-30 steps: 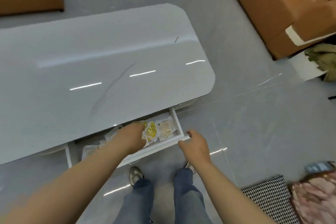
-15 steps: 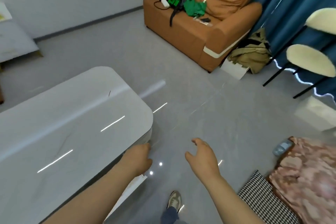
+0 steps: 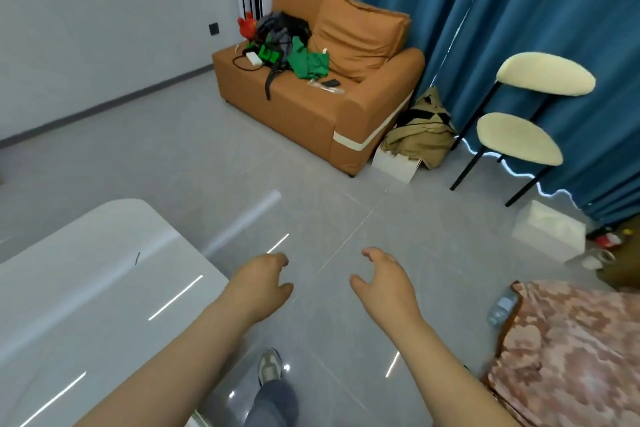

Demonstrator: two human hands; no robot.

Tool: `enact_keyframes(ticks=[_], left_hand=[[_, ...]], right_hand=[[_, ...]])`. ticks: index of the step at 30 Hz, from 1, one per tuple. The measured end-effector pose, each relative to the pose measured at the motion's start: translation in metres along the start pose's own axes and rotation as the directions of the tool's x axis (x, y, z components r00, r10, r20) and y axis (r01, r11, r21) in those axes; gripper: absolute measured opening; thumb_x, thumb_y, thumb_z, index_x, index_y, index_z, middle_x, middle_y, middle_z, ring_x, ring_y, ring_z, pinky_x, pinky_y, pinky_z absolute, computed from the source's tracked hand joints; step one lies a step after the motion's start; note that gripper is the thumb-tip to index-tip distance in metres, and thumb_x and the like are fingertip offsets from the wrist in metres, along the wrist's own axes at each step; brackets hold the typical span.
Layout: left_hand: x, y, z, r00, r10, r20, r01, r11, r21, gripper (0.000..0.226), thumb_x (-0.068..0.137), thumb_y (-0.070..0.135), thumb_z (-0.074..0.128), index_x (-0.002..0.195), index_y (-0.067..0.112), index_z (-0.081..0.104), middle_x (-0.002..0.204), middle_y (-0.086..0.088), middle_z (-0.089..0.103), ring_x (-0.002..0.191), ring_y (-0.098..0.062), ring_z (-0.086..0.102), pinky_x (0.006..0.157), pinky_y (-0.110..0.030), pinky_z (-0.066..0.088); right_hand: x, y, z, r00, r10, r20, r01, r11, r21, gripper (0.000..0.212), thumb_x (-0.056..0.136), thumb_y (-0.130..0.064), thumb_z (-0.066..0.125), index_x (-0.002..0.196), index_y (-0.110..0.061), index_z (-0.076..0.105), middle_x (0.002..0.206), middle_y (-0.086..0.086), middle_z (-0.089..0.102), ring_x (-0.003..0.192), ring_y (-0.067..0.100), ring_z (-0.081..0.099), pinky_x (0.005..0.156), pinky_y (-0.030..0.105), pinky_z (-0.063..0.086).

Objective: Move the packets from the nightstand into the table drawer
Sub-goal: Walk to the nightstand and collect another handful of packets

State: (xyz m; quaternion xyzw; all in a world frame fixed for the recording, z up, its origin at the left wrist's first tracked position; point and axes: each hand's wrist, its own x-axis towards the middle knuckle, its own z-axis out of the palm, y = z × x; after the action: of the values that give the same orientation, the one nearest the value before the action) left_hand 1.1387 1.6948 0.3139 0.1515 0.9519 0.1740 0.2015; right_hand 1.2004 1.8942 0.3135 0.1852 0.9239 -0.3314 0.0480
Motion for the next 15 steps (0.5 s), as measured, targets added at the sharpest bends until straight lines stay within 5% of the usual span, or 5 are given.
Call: enact_keyframes(ticks=[15], left_hand=[[0.198, -0.013, -0.188, 0.962, 0.093, -0.255, -0.107, 0.994, -0.039, 0.047, 0.091, 0.033, 0.055, 0.135, 0.019, 0.044, 0.133, 0.002, 0.054, 0.121, -0.015, 0.052, 0.095, -0.025, 0.041]], right_hand=[[0.229, -0.157, -0.069, 0.965, -0.181, -0.190, 0.184, 0.983, 0.002, 0.051, 0.088, -0.027, 0.061, 0.136, -0.021, 0.046, 0.136, -0.002, 0.050, 0.123, 0.013, 0.047, 0.091, 0.016, 0.033]])
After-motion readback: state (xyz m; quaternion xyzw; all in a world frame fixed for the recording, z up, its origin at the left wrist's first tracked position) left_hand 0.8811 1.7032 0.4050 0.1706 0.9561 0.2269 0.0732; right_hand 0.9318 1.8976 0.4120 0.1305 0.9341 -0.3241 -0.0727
